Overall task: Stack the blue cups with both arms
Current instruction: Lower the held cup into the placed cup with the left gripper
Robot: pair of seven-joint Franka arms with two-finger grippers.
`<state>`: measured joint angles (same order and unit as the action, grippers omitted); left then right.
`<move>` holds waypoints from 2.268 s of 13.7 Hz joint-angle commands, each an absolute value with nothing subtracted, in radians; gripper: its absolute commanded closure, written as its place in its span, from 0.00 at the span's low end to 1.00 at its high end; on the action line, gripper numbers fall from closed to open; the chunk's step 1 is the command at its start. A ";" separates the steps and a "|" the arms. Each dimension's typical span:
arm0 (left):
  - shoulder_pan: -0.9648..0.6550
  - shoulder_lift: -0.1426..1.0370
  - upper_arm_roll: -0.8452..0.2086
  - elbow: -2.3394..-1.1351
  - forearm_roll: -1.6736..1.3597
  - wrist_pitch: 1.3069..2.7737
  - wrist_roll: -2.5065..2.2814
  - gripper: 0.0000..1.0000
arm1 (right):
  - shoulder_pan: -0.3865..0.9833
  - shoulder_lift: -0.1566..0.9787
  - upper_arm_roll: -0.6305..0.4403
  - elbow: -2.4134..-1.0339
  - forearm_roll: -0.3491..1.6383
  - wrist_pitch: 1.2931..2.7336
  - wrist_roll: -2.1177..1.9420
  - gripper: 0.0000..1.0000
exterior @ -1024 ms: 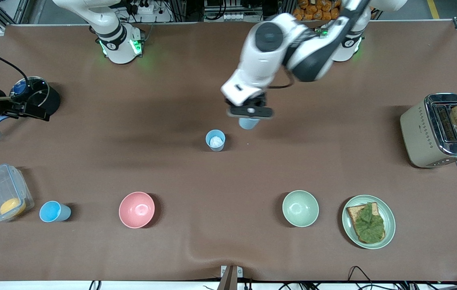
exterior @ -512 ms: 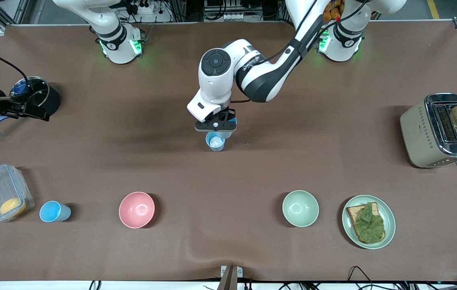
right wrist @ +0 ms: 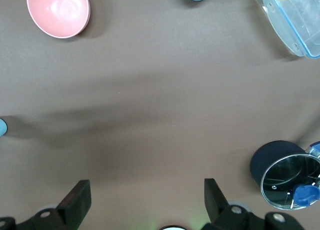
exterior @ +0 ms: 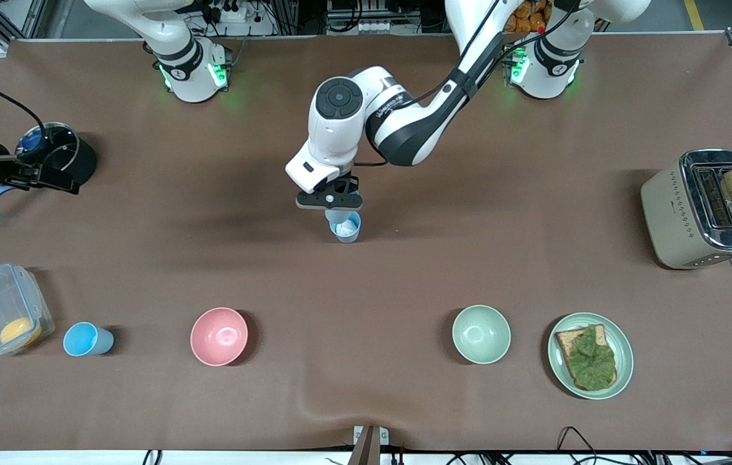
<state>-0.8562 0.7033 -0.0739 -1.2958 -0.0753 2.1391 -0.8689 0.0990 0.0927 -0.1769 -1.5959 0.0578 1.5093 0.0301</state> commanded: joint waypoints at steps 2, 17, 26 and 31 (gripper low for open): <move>-0.862 0.726 -0.055 -1.262 -0.091 2.138 -0.881 1.00 | 0.097 0.084 -0.173 -1.594 0.043 1.499 0.031 0.00; -0.861 0.726 -0.035 -1.270 -0.094 2.145 -0.876 0.98 | 0.097 0.084 -0.173 -1.594 0.043 1.499 0.031 0.00; -0.861 0.726 -0.034 -1.272 -0.094 2.146 -0.874 0.83 | 0.097 0.084 -0.173 -1.594 0.043 1.499 0.031 0.00; -0.813 0.675 -0.034 -1.295 -0.094 2.140 -0.850 0.12 | 0.097 0.084 -0.173 -1.594 0.043 1.499 0.031 0.00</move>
